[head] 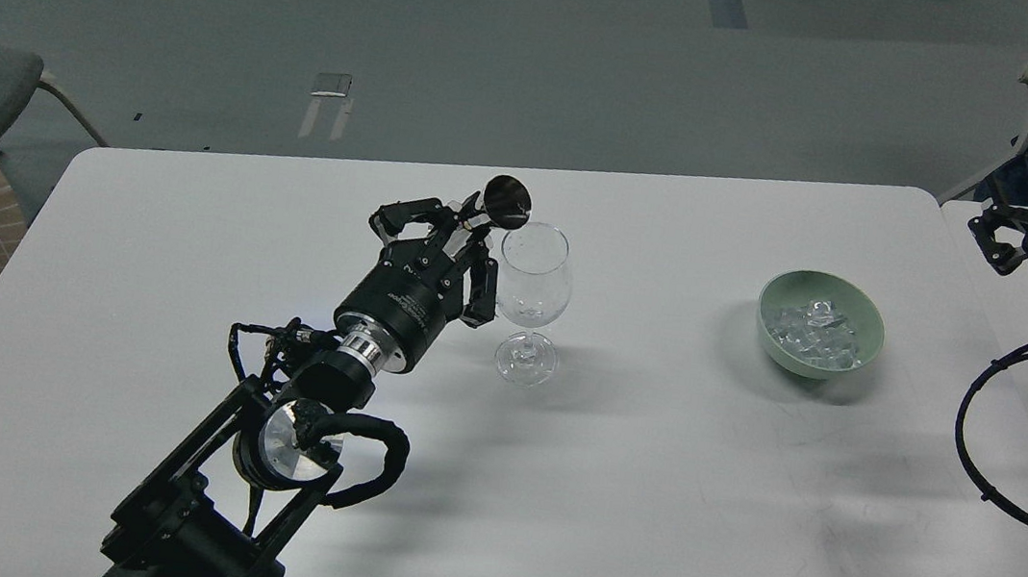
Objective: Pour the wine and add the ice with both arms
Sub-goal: 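Position the jigger just above and beside the wine glass rim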
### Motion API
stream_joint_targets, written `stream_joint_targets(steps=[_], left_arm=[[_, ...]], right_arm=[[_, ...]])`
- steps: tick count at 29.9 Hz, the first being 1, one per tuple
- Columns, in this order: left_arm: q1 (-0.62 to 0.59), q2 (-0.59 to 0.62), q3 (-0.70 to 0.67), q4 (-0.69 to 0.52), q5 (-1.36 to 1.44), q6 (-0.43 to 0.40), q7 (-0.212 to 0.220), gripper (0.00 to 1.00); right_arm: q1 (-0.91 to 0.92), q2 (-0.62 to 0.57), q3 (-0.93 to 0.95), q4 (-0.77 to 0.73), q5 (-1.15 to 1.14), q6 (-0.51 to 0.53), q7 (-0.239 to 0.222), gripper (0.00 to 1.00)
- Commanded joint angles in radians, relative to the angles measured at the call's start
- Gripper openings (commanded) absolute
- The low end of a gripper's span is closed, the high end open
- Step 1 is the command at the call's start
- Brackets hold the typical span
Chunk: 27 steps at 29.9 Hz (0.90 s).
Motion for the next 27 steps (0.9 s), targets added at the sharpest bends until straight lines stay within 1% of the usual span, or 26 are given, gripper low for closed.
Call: stream_joint_targets(steps=[1,17,27], left_arm=[[-0.004,0.0,0.0,0.0,0.001,-0.001,0.001,0.0],[-0.024,0.0,-0.002,0.011,0.033,-0.001,0.002,0.0],[-0.058,0.0,-0.002,0.032,0.034,-0.001,0.001,0.0]], right_arm=[[0.0,0.0,0.0,0.0,0.0,0.0,0.0,1.0],[0.0,0.0,0.001,-0.001,0.002,0.0,0.001,1.0],[0.0,-0.003,0.003,0.0,0.002,0.0,0.002,1.0]])
